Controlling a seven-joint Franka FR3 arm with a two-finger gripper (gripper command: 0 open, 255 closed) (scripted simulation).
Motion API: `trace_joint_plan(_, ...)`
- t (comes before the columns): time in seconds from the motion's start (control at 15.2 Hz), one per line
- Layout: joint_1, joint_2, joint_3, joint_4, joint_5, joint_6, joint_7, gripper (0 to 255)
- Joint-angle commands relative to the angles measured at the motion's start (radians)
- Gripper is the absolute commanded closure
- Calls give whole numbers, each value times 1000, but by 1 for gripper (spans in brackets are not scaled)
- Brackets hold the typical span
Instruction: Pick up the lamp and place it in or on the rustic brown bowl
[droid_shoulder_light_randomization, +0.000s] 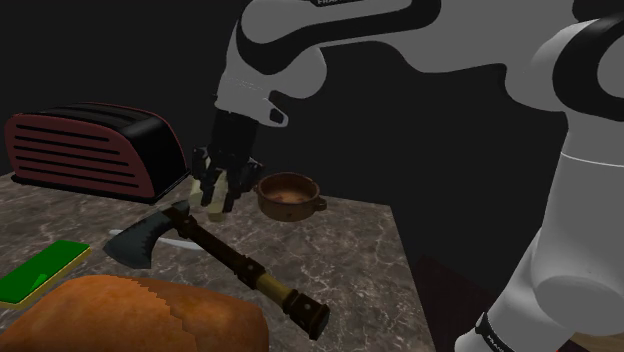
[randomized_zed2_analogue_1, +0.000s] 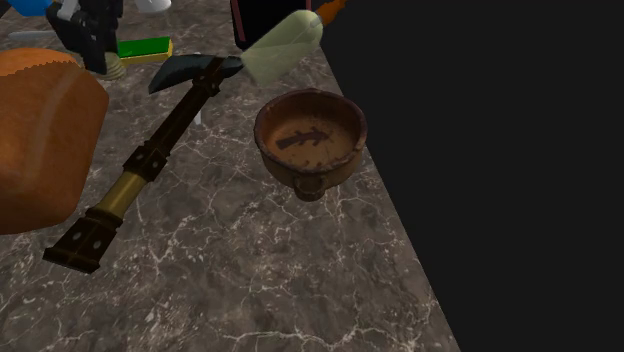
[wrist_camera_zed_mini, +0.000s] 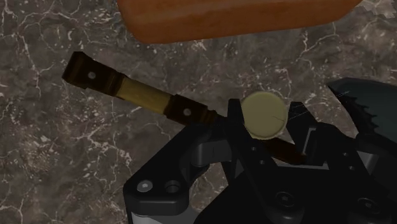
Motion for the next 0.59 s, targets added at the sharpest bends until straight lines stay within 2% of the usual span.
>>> trace_joint_plan(0.0,-30,-10,-16,-8,7,-20,-43,255)
trace_joint_plan(0.53,-143,-14,-86,0,6,-108,-203,255)
